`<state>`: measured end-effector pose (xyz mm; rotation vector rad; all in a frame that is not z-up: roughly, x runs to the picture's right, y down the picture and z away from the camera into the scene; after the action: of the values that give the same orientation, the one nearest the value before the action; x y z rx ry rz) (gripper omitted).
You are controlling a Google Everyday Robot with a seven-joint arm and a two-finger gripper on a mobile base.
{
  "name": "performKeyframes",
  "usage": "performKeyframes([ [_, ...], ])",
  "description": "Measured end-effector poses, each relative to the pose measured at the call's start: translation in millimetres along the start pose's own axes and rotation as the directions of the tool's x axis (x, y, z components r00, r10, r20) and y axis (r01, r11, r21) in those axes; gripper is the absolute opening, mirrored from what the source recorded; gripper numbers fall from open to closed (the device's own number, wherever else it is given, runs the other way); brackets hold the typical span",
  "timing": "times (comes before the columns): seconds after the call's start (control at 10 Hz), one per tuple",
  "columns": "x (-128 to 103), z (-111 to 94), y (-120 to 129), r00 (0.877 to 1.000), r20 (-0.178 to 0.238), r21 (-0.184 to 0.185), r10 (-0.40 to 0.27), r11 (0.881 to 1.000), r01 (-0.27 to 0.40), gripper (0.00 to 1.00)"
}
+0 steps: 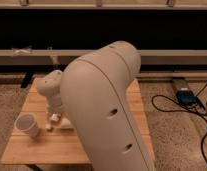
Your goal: Stand the bottle upright
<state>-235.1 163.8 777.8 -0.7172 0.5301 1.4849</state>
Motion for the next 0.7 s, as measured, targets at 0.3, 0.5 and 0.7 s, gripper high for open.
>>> performKeyframes([
  [0.3, -4, -8, 1, 0.996, 0.039, 0.022, -0.085, 0.996, 0.084, 0.77],
  [0.5, -17, -19, -13, 0.964, 0.04, 0.045, -0.264, 0.964, 0.262, 0.77],
  [0.7, -27, -29, -19, 0.896, 0.026, 0.054, -0.443, 0.896, 0.442, 0.77],
])
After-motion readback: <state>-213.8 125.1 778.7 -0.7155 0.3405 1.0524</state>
